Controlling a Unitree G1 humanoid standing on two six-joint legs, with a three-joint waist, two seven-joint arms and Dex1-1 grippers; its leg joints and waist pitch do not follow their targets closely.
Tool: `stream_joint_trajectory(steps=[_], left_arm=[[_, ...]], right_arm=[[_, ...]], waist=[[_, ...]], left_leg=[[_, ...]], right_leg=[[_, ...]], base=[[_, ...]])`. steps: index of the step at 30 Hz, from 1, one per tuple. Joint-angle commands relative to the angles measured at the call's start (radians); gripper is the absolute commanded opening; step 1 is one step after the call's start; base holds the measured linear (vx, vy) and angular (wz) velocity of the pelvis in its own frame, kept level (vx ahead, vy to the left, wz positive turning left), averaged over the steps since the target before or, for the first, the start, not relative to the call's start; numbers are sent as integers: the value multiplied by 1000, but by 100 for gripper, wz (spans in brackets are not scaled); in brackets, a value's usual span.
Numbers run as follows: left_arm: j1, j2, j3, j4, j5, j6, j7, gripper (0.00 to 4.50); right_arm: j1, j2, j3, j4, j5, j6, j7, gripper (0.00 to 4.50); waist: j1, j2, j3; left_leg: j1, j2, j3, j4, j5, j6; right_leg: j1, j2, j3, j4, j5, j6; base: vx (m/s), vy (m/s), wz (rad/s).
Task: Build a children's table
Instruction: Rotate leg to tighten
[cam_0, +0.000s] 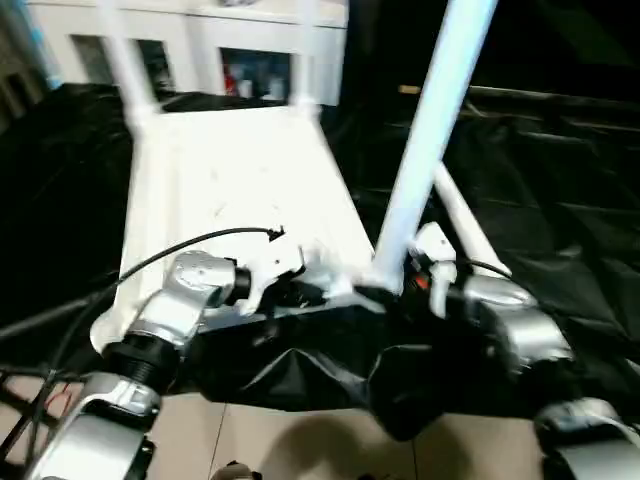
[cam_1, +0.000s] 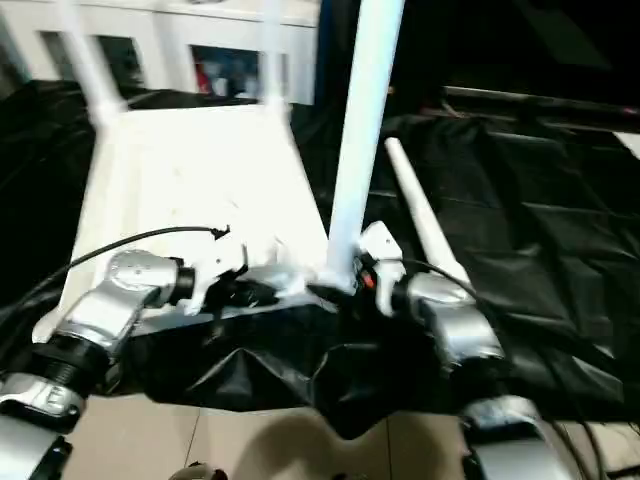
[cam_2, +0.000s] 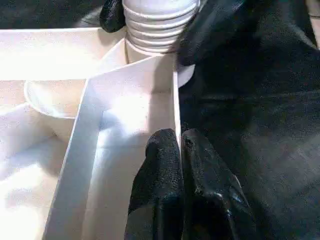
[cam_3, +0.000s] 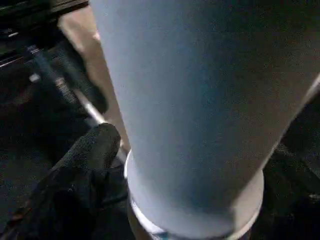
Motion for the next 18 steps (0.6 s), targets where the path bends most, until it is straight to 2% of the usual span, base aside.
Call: stream_joint_trajectory(steps=[1,5,6,9,13,14,15,17,18], left_arm=[[-17,-10,-27,-18,-27,-30,-47,0],[-18,6,-32,-18,-31,-32,-81,0],[-18,7,-32,-17,-31,-31,-84,0],[-18,20,-35,-15,-32,-32,-106,0],[-18,22,-29,-9,-31,-38,-108,0],[-18,18,-24,-6,-32,-39,-99,0],[-20,11,-19,-2,-33,-38,-82,0],[-25,-5,-10,7,-32,-32,-41,0],[-44,-39,11,34,-19,-7,49,0]], right_arm=[[10,-2,42,-54,22,26,80,364],[14,-10,47,-74,27,41,107,340],[15,-10,48,-75,27,43,109,322],[20,-13,54,-93,30,60,122,310],[28,-10,66,-106,29,75,121,280],[31,-3,66,-104,26,76,109,280],[32,5,61,-97,23,79,92,277],[29,24,48,-74,14,72,45,275],[4,73,7,5,-13,47,-114,274]], waist=[[-1,7,-75],[0,6,-73],[-1,5,-73],[-1,6,-73],[-1,5,-76],[-1,5,-76],[-2,0,-76],[-2,3,-74],[-8,3,-73]], left_leg=[[20,39,-14,-66,-264,31],[25,40,-17,-68,-311,9],[24,40,-17,-68,-311,8],[24,40,-18,-69,-307,4],[22,40,-17,-68,-286,6],[21,40,-17,-68,-283,7],[20,40,-16,-67,-281,9],[20,39,-18,-68,-282,5],[22,38,-18,-68,-296,-5]], right_leg=[[48,-62,53,-60,-276,-212],[43,-64,54,-68,-350,-190],[43,-64,54,-68,-350,-189],[43,-64,54,-68,-352,-186],[45,-64,55,-63,-312,-195],[45,-64,55,-62,-309,-196],[45,-64,55,-62,-308,-197],[44,-66,54,-64,-325,-193],[38,-68,56,-67,-351,-189]], base=[[0,0,0],[0,0,0],[0,0,0],[0,0,0],[0,0,0],[0,0,0],[0,0,0],[0,0,0],[0,0,0]])
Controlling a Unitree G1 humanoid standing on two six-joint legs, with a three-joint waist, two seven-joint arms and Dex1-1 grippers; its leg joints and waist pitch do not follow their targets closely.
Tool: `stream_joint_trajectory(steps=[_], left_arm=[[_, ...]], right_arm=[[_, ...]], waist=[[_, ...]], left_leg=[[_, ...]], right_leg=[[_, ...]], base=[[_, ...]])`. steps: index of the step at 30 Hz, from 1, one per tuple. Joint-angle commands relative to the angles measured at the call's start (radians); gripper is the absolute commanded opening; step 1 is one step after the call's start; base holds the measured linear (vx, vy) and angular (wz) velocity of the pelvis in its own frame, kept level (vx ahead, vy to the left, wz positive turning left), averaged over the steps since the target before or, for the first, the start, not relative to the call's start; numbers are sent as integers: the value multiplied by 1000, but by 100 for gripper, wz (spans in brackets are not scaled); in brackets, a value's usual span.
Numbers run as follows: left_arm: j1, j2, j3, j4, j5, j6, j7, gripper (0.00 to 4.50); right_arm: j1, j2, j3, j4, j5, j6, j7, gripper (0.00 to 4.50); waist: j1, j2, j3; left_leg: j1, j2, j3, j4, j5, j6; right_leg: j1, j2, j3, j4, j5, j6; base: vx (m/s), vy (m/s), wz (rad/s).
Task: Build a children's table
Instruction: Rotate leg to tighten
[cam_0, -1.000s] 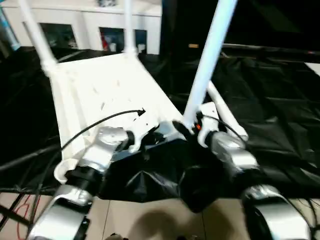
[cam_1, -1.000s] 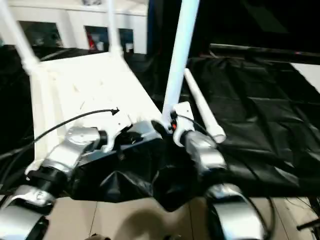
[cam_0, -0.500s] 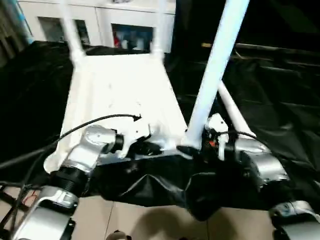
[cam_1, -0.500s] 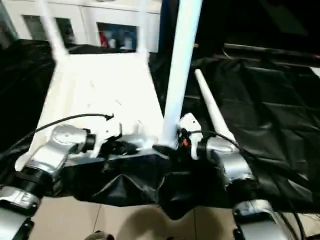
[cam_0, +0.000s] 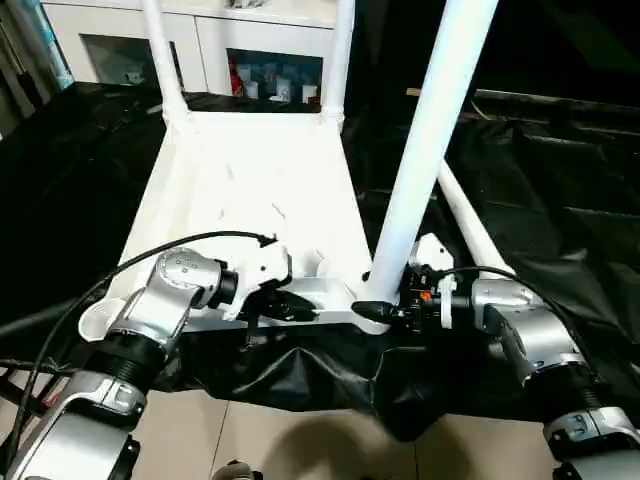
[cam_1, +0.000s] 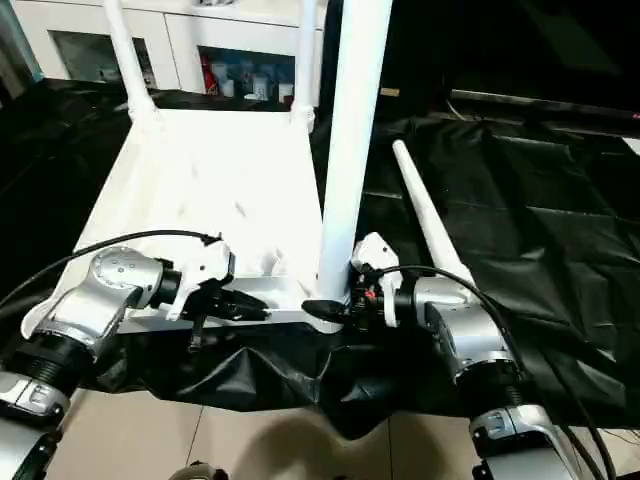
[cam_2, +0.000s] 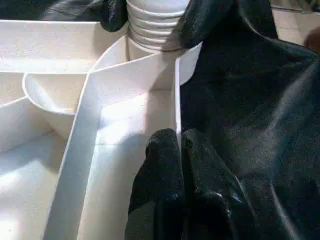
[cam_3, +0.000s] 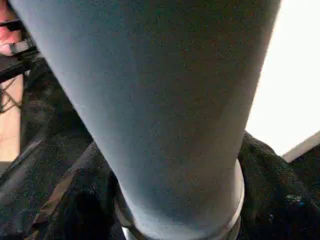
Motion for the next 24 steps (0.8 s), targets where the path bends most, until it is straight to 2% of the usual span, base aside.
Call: stream_joint_trajectory(steps=[1,2,3,4,9,10,11,13,14,15,17,18,20,24], left_arm=[[-49,-72,14,14,-2,16,120,0],[-50,-75,16,15,-2,17,125,0],[-58,-98,23,21,1,32,164,0],[-58,-98,23,21,1,32,164,0],[-87,-180,25,40,36,77,325,0],[-91,-192,26,45,44,80,352,0],[-96,-217,29,43,54,96,400,0],[-96,-229,29,37,55,106,418,0],[-94,-241,25,24,52,107,427,0],[-92,-243,23,18,50,105,425,0],[-86,-243,18,7,46,97,412,0],[-83,-242,17,2,45,98,407,0],[-77,-239,16,-9,44,100,399,0],[-57,-219,6,-37,38,78,356,0]], right_arm=[[-29,79,-15,85,-30,-19,-185,274],[-31,82,-18,90,-31,-20,-198,274],[-44,114,-42,134,-27,-21,-277,273],[-44,114,-42,134,-27,-21,-277,273],[-112,235,-113,285,-7,-25,-526,273],[-128,254,-123,315,-12,-33,-562,273],[-158,286,-123,366,-38,-55,-651,273],[-173,304,-127,390,-43,-73,-676,273],[-192,324,-134,415,-39,-89,-688,308],[-199,333,-144,420,-24,-86,-673,329],[-204,338,-151,419,-11,-85,-650,342],[-206,337,-148,421,-16,-88,-646,349],[-208,333,-141,425,-27,-96,-640,379],[-212,312,-122,437,-53,-130,-611,391]], waist=[[-9,4,-70],[-14,2,-68],[-15,0,-67],[-19,1,-66],[-45,3,-65],[-45,12,-65],[-53,8,-65],[-59,4,-66],[-60,5,-65],[-63,-8,-66],[-58,1,-66],[-58,-3,-67],[-59,-1,-67],[-57,-1,-67]], left_leg=[[23,36,-19,-70,-316,-12],[23,33,-25,-70,-348,-28],[23,32,-26,-70,-358,-30],[27,31,-27,-70,-366,-31],[25,29,-33,-67,-389,-27],[26,28,-33,-67,-395,-27],[27,28,-34,-67,-406,-31],[27,26,-34,-65,-417,-30],[26,26,-34,-65,-419,-22],[25,25,-32,-64,-421,-15],[23,28,-33,-67,-404,-6],[20,30,-34,-70,-395,-5],[20,31,-31,-71,-394,-6],[21,30,-29,-69,-392,-3]], right_leg=[[33,-68,53,-73,-380,-187],[34,-70,50,-79,-453,-169],[35,-69,47,-82,-486,-153],[32,-72,48,-88,-517,-139],[28,-69,41,-98,-567,-119],[28,-68,40,-100,-570,-115],[24,-66,39,-100,-566,-118],[25,-66,36,-102,-574,-114],[25,-66,36,-103,-576,-110],[24,-66,35,-106,-583,-107],[26,-68,39,-103,-564,-109],[29,-67,39,-98,-540,-116],[27,-66,42,-95,-510,-128],[28,-69,45,-94,-499,-140]], base=[[0,0,0],[0,0,0],[0,0,0],[0,0,0],[0,0,0],[0,0,0],[0,0,0],[0,0,0],[0,0,0],[0,0,0],[0,0,0],[0,0,0],[0,0,0],[0,0,0]])
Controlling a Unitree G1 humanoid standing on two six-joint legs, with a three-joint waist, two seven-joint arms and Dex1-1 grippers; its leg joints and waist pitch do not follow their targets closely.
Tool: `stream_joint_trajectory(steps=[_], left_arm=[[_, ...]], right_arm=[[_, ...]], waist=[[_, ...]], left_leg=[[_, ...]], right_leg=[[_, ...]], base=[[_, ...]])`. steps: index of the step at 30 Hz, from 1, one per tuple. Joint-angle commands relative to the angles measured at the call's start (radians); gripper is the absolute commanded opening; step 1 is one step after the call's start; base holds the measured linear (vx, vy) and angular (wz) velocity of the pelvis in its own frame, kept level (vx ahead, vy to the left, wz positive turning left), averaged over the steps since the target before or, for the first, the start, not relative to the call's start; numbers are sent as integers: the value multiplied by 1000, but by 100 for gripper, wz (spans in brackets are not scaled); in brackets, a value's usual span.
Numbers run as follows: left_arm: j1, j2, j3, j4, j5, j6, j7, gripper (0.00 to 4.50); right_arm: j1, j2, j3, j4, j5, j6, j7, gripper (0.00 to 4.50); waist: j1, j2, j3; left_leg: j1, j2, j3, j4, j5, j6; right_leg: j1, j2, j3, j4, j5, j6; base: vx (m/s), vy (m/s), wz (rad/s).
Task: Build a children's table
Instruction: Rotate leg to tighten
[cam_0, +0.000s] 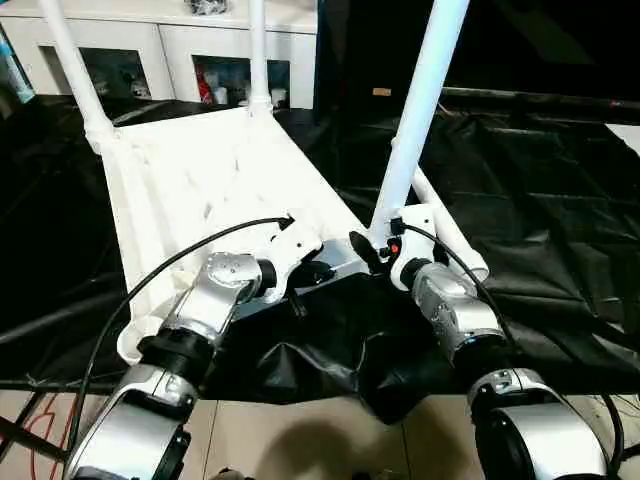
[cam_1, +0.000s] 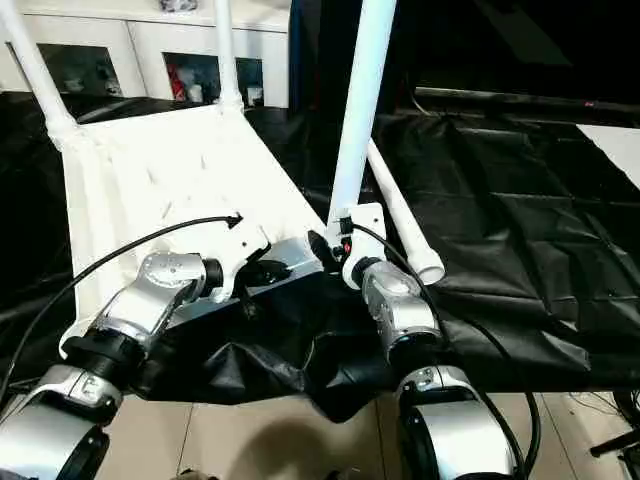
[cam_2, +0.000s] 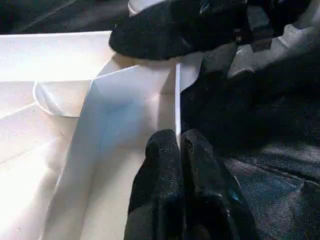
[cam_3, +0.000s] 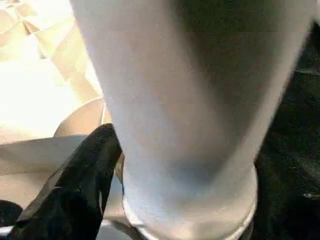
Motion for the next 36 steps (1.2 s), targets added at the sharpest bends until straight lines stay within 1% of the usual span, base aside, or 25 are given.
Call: stream_joint_trajectory(steps=[1,2,4,5,7,8,9,10,11,12,14,16,17,18,20,22,24,26,27,28,31,32,34,35,36], left_arm=[[-8,-37,-33,-85,-50,-59,-69,0],[2,-19,-39,-94,-63,-76,-119,0],[6,-10,-41,-99,-71,-81,-147,0],[9,1,-44,-102,-78,-88,-175,0],[13,23,-50,-105,-87,-99,-226,0],[14,34,-53,-103,-88,-105,-245,0],[13,45,-55,-99,-89,-113,-265,0],[13,51,-56,-97,-90,-115,-275,0],[11,68,-55,-92,-92,-118,-304,0],[11,70,-54,-92,-93,-118,-307,0],[9,93,-51,-83,-95,-121,-350,0],[9,104,-51,-79,-96,-125,-369,0],[10,112,-51,-77,-97,-127,-384,0],[10,123,-52,-75,-98,-130,-401,0],[10,142,-52,-67,-97,-137,-430,0],[10,153,-52,-61,-98,-143,-446,0],[10,168,-53,-58,-104,-136,-470,0],[9,171,-52,-54,-104,-137,-475,0],[9,172,-49,-52,-102,-139,-474,0],[9,170,-46,-50,-102,-139,-470,0],[9,157,-37,-46,-103,-140,-445,0],[6,144,-29,-43,-104,-138,-424,0],[4,137,-25,-41,-105,-135,-408,0],[-3,121,-14,-35,-105,-127,-370,0],[-4,118,-12,-34,-105,-125,-363,0]], right_arm=[[1,34,83,26,-19,6,111,391],[22,5,111,-14,-25,-7,209,391],[39,-14,129,-46,-24,-10,270,391],[58,-35,148,-84,-19,-8,332,391],[87,-78,179,-146,-10,-2,433,391],[99,-97,189,-171,-6,4,474,391],[108,-117,198,-192,-1,11,519,391],[113,-128,203,-204,3,15,542,391],[125,-156,212,-231,11,23,606,391],[127,-160,213,-235,12,25,614,391],[145,-201,233,-279,21,45,706,391],[154,-217,244,-300,23,58,739,391],[162,-228,252,-319,25,70,762,391],[170,-241,262,-336,25,85,788,366],[183,-259,277,-364,23,106,827,360],[187,-267,285,-374,22,116,843,355],[189,-271,292,-386,28,135,860,325],[191,-271,292,-394,29,143,864,316],[191,-267,291,-394,25,140,855,308],[190,-262,289,-388,22,135,846,296],[182,-239,277,-360,5,123,783,286],[176,-218,258,-339,1,119,722,281],[170,-208,248,-325,-2,122,689,279],[156,-186,227,-290,-11,117,613,278],[153,-181,223,-282,-13,114,597,278]], waist=[[4,-1,-69],[4,4,-69],[8,6,-72],[11,5,-74],[14,6,-76],[18,8,-77],[21,9,-78],[25,9,-79],[29,9,-79],[33,9,-79],[43,10,-76],[48,10,-75],[53,9,-73],[55,8,-73],[62,8,-72],[62,7,-71],[62,6,-71],[61,8,-71],[61,8,-72],[60,6,-72],[59,5,-71],[57,6,-70],[54,5,-69],[48,5,-66],[46,4,-65]], left_leg=[[18,32,-26,-73,-378,1],[15,33,-25,-74,-366,5],[16,33,-22,-73,-350,12],[14,34,-19,-73,-322,24],[12,35,-17,-71,-291,36],[15,34,-15,-68,-278,44],[11,35,-14,-68,-256,50],[12,35,-13,-68,-249,52],[12,36,-12,-68,-240,57],[12,37,-11,-67,-238,58],[16,40,-9,-69,-256,52],[17,41,-10,-70,-264,43],[19,40,-11,-72,-283,32],[21,41,-11,-72,-289,29],[26,41,-11,-73,-303,21],[24,41,-12,-74,-302,18],[22,41,-14,-75,-308,12],[22,42,-14,-76,-306,4],[23,42,-15,-76,-308,2],[21,42,-15,-76,-307,2],[19,40,-15,-76,-303,1],[21,40,-15,-76,-312,-1],[22,39,-16,-75,-328,-6],[23,37,-19,-75,-348,-16],[22,35,-22,-75,-356,-20]], right_leg=[[33,-68,47,-88,-479,-149],[35,-67,49,-85,-452,-156],[37,-64,51,-82,-412,-165],[40,-61,54,-72,-332,-189],[44,-61,56,-62,-269,-213],[45,-60,56,-60,-247,-223],[49,-59,56,-55,-219,-233],[50,-58,55,-55,-210,-236],[52,-56,53,-53,-199,-242],[53,-56,53,-51,-198,-243],[48,-57,54,-55,-227,-240],[48,-59,54,-56,-250,-234],[47,-59,54,-62,-292,-219],[45,-60,54,-62,-302,-216],[40,-60,56,-66,-330,-206],[41,-61,56,-66,-336,-205],[42,-62,55,-66,-356,-197],[40,-64,56,-66,-353,-198],[40,-64,56,-65,-345,-202],[41,-64,56,-64,-341,-203],[43,-64,56,-65,-348,-200],[41,-65,56,-67,-368,-195],[39,-66,55,-70,-399,-188],[35,-69,55,-77,-456,-173],[37,-70,53,-79,-480,-165]], base=[[0,0,0],[0,0,0],[0,0,0],[0,0,0],[0,0,0],[0,0,0],[0,0,0],[0,0,0],[0,0,0],[0,0,0],[0,0,0],[0,0,0],[0,0,0],[0,0,0],[0,0,0],[0,0,0],[0,0,0],[0,0,0],[0,0,0],[0,0,0],[0,0,0],[0,0,0],[0,0,0],[0,0,0],[0,0,0]])
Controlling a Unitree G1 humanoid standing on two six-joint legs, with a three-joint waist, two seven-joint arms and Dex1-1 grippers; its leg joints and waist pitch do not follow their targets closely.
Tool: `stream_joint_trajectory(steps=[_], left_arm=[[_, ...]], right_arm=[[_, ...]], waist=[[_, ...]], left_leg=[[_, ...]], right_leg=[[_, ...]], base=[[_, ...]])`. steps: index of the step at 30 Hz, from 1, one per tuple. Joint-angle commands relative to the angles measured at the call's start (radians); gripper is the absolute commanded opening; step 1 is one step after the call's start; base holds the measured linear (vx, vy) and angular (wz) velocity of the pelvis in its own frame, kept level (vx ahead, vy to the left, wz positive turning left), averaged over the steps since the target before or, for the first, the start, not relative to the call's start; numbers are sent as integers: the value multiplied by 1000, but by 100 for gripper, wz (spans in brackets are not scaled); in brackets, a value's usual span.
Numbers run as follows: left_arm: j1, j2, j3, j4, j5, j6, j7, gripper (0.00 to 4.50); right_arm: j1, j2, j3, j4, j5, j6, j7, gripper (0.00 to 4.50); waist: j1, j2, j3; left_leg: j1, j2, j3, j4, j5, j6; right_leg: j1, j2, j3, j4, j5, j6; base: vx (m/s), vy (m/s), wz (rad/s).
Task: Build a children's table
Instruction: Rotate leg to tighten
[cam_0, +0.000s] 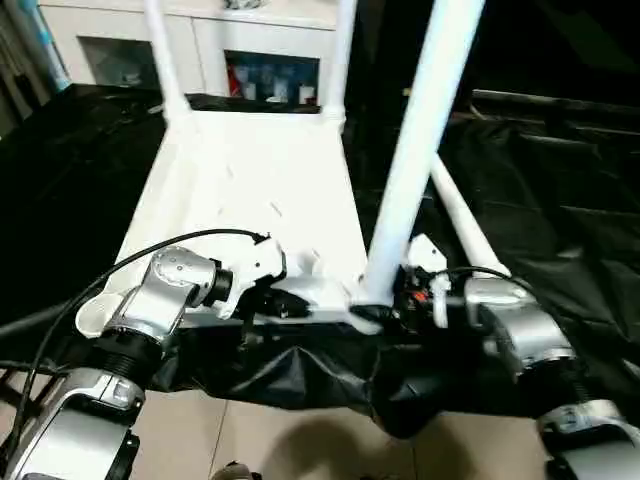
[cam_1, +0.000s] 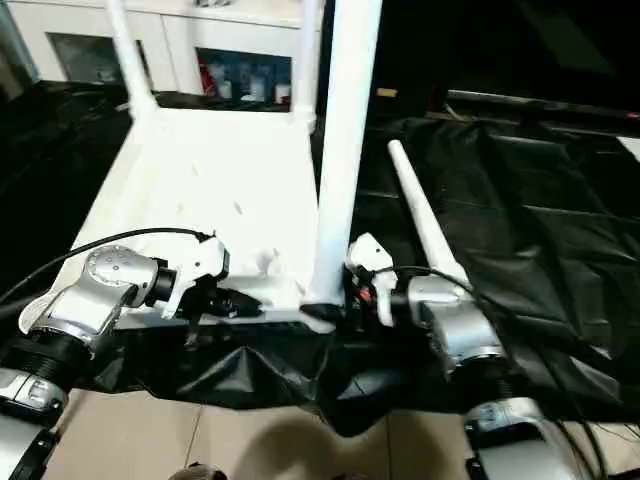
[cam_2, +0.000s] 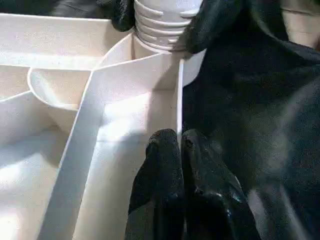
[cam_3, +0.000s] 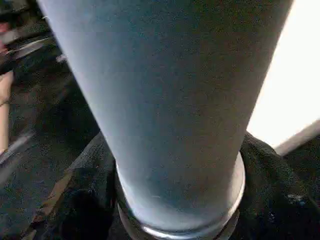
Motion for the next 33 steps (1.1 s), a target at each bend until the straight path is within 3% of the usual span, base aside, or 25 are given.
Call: stream_joint_trajectory(steps=[1,3,5,7,11,14,15,18,22,24,26,28,29,33], left_arm=[[-41,-79,9,-22,-30,3,66,0],[-50,-105,20,-19,-28,19,118,0],[-61,-135,23,-14,-10,37,189,0],[-77,-175,24,1,14,50,281,0],[-99,-234,36,20,39,78,424,0],[-98,-266,42,7,34,93,453,0],[-94,-269,36,-1,33,88,443,0],[-88,-265,28,-10,33,83,429,0],[-80,-255,19,-20,33,70,402,0],[-56,-216,1,-49,16,49,302,0],[-49,-202,-4,-58,10,41,267,0],[-38,-177,-11,-69,-1,28,207,0],[-29,-152,-19,-81,-11,23,150,0],[-18,-118,-31,-92,-19,12,80,0]], right_arm=[[-32,73,7,87,-32,-4,-156,278],[-66,108,-28,156,-40,1,-302,277],[-93,146,-70,216,-25,0,-420,277],[-120,192,-110,268,-9,4,-537,276],[-158,241,-140,342,-21,-28,-705,276],[-172,269,-154,362,-8,-53,-699,276],[-174,276,-160,359,6,-59,-667,332],[-177,278,-166,357,18,-62,-636,349],[-183,273,-159,362,10,-77,-609,387],[-169,241,-113,323,-5,-98,-476,391],[-157,227,-93,299,-7,-99,-416,391],[-130,196,-59,245,-8,-95,-313,391],[-104,163,-30,194,-3,-88,-225,391],[-76,119,-1,141,1,-87,-133,391]], waist=[[-6,3,-65],[-24,4,-62],[-42,4,-64],[-47,7,-64],[-48,11,-67],[-47,8,-70],[-43,8,-70],[-42,8,-73],[-40,8,-74],[-38,12,-74],[-42,8,-74],[-41,11,-76],[-35,10,-75],[-23,14,-80]], left_leg=[[20,33,-27,-72,-364,-22],[23,30,-32,-71,-395,-38],[18,29,-39,-70,-410,-40],[24,26,-37,-67,-419,-32],[26,29,-34,-70,-414,-25],[23,29,-29,-70,-400,-16],[22,28,-27,-70,-389,-8],[17,30,-25,-72,-362,2],[16,29,-22,-71,-339,11],[16,30,-23,-71,-346,13],[5,29,-26,-73,-336,20],[14,32,-22,-71,-321,23],[16,32,-20,-70,-319,28],[16,38,-16,-69,-255,44]], right_leg=[[36,-71,48,-91,-516,-147],[30,-70,43,-99,-570,-133],[34,-70,36,-103,-598,-111],[29,-69,36,-110,-595,-111],[26,-64,39,-106,-526,-131],[30,-63,42,-99,-459,-152],[30,-63,44,-98,-435,-160],[37,-61,47,-88,-374,-178],[39,-63,48,-85,-351,-195],[41,-64,47,-87,-362,-195],[50,-63,46,-83,-352,-192],[42,-61,50,-80,-312,-206],[45,-60,50,-79,-300,-213],[47,-58,50,-64,-203,-244]], base=[[0,0,0],[0,0,0],[0,0,0],[0,0,0],[0,0,0],[0,0,0],[0,0,0],[0,0,0],[0,0,0],[0,0,0],[0,0,0],[0,0,0],[0,0,0],[0,0,0]])
